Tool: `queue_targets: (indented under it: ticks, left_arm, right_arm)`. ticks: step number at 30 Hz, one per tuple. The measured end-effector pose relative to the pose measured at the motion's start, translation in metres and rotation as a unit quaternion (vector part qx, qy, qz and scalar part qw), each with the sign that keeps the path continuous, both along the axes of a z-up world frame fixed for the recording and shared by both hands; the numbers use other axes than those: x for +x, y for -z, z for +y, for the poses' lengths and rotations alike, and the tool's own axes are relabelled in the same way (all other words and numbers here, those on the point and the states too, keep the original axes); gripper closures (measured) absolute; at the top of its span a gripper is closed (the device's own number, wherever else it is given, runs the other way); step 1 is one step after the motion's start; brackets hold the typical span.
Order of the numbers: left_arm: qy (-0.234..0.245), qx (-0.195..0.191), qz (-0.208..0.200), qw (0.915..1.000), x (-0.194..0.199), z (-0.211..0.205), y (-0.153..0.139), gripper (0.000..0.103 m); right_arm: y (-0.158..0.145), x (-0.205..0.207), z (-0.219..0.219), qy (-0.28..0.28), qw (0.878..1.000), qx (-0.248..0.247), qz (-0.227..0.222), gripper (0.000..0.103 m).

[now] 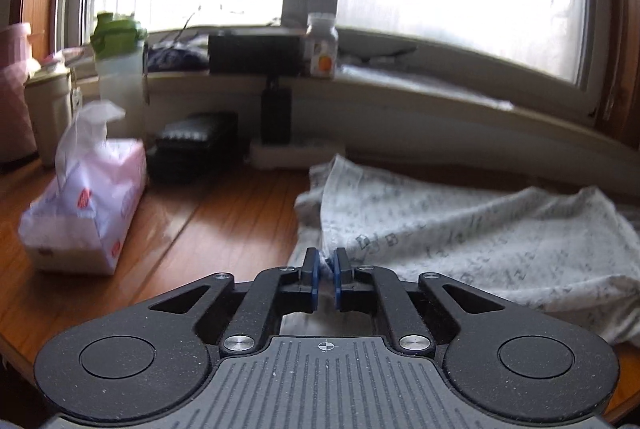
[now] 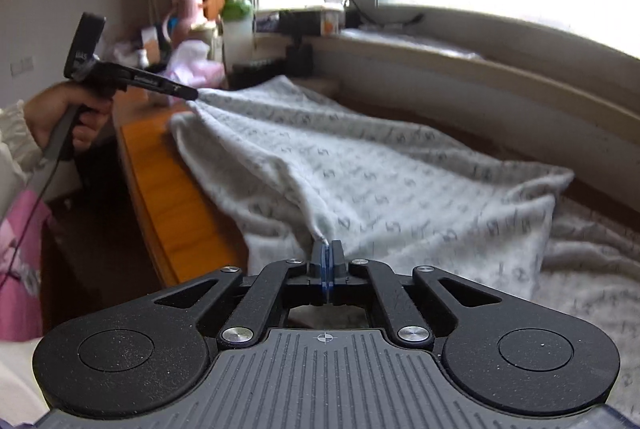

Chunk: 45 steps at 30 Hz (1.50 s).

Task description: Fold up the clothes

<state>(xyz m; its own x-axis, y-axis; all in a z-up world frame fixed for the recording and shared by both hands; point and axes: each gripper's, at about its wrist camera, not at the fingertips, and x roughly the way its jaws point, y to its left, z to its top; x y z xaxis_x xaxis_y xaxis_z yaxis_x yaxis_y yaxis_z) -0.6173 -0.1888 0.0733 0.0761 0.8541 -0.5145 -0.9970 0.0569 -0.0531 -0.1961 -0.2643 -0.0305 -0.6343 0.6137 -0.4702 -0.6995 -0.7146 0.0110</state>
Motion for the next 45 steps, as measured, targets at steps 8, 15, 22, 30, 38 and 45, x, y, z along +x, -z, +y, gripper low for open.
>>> queue_targets:
  ticks: [8,15,22,30,38,45]
  left_arm:
    - [0.015,0.031,0.005,0.9994,0.019,-0.006,-0.018,0.065]
    - [0.084,0.028,-0.002,0.9961,0.066,0.017,-0.015,0.065]
    - [0.125,0.022,0.011,0.9918,0.105,0.045,-0.013,0.065]
    - [0.143,0.023,0.03,0.989,0.115,0.074,-0.018,0.05]
    - [0.138,-0.023,0.067,0.9879,0.111,0.121,0.002,0.051]
    - [0.097,-0.038,0.148,0.9835,0.088,0.145,0.003,0.052]
  right_arm:
    - [-0.003,0.035,-0.015,0.04,0.998,0.031,-0.023,0.076]
    - [0.011,0.069,-0.015,0.08,0.994,0.036,-0.061,0.072]
    - [0.01,0.088,-0.028,0.105,0.994,0.012,-0.039,0.101]
    - [0.004,0.094,-0.031,0.101,0.995,0.027,-0.007,0.082]
    - [-0.001,0.065,0.039,0.082,0.996,0.019,0.011,0.081]
    - [0.022,0.058,0.066,0.054,0.997,-0.036,-0.046,0.075]
